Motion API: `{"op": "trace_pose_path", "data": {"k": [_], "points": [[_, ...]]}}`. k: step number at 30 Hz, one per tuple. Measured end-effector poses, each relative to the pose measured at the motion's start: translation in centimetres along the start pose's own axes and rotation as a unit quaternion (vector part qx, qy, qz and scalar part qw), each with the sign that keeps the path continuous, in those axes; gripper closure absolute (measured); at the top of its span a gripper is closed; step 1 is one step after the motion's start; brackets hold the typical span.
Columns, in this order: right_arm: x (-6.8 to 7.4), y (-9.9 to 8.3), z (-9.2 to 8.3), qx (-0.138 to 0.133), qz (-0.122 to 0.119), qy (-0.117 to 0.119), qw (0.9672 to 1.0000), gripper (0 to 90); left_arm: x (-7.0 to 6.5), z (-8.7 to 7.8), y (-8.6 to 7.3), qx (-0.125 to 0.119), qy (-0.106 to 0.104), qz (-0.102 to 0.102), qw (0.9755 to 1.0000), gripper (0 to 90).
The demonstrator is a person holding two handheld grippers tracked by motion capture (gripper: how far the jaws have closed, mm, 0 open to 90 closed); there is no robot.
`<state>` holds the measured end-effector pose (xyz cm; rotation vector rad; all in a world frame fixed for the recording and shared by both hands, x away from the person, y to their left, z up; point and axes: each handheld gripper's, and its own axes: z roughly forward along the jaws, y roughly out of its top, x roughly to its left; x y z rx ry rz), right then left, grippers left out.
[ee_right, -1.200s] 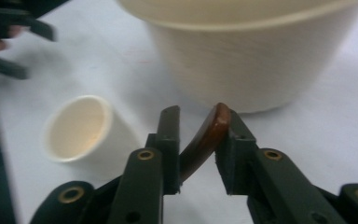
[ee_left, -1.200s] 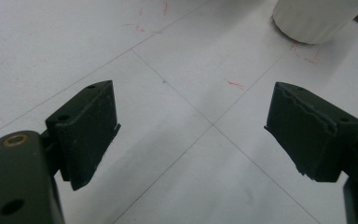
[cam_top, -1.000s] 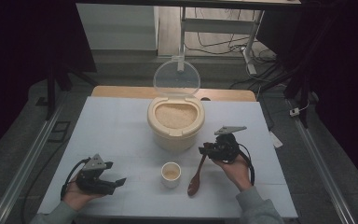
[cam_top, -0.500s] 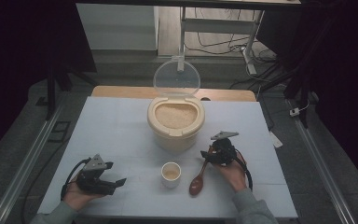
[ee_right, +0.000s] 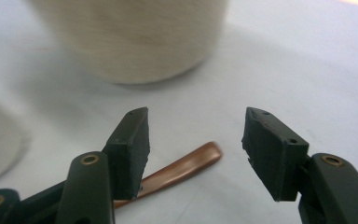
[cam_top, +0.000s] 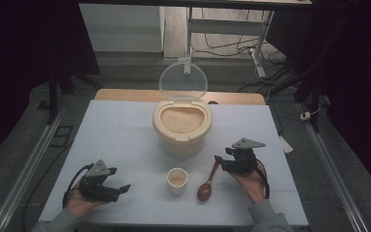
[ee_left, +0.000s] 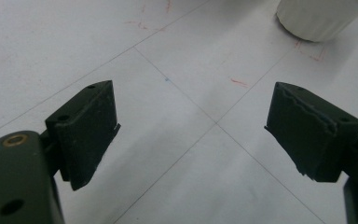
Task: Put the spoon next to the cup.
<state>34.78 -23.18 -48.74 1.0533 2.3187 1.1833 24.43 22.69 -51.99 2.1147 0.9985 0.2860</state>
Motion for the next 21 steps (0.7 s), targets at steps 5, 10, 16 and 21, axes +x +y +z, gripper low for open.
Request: {"op": "trace_pose_path", "data": {"k": [5, 10, 16, 21], "points": [[0.5, -1.3, -2.8, -0.025, -0.036, 0.027, 0.9987, 41.8, 0.0, -0.1, 0.0, -0.005, 0.003, -0.001, 1.0, 16.0], [0.1, -2.8, -5.1, -0.038, -0.048, 0.032, 0.9976, 41.7, -0.1, -0.1, 0.1, -0.006, 0.005, 0.0, 1.0, 15.9], [-0.4, -4.2, -7.1, -0.053, -0.051, 0.038, 0.9965, 41.6, 0.0, -0.2, 0.1, -0.014, 0.011, -0.001, 0.9998, 15.9], [-0.7, -4.9, -7.5, -0.048, -0.055, 0.038, 0.9966, 41.6, 0.0, -0.3, 0.1, -0.018, 0.014, -0.001, 0.9997, 15.7]]}}
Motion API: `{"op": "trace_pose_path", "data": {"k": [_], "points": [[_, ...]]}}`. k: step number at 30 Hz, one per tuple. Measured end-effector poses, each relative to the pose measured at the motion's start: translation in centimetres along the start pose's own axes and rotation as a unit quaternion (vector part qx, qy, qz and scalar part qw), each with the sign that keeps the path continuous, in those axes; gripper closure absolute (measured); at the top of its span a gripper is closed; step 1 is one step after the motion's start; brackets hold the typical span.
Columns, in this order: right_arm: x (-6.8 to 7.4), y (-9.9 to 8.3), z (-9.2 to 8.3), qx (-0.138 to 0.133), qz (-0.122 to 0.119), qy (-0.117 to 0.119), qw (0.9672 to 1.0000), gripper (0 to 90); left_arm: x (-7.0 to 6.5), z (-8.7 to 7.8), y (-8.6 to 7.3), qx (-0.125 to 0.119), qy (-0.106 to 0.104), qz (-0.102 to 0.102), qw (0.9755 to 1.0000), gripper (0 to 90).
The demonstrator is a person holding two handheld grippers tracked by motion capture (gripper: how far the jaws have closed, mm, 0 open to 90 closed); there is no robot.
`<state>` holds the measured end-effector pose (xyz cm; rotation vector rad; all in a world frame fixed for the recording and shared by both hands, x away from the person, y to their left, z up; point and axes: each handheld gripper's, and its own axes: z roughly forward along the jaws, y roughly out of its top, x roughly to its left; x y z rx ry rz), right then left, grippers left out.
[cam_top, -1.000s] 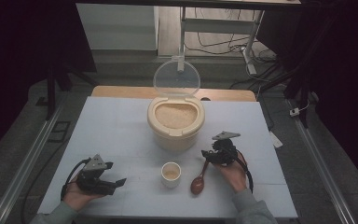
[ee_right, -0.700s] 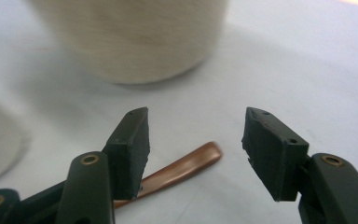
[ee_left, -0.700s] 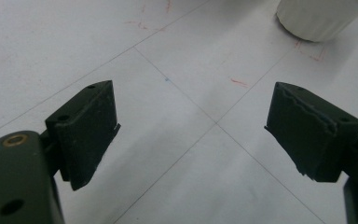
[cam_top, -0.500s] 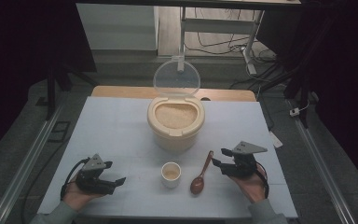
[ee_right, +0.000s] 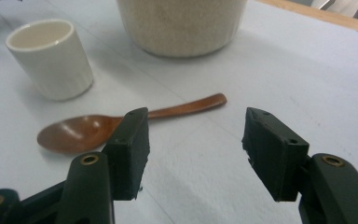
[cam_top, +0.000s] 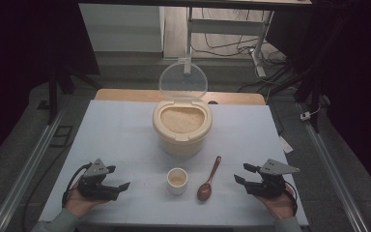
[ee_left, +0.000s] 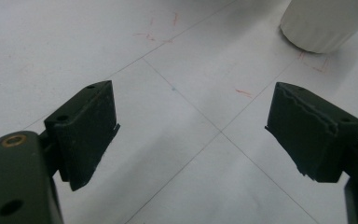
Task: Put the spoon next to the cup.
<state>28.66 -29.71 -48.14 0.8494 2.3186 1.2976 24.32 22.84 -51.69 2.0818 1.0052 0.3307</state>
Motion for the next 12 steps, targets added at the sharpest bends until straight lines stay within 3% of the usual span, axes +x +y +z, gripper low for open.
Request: {"op": "trace_pose_path", "data": {"k": [12], "points": [[0.11, -0.28, 0.19, 0.007, -0.009, -0.011, 0.9999, 41.1, 0.0, -0.11, 0.04, -0.005, 0.002, 0.003, 1.0, 15.2]]}}
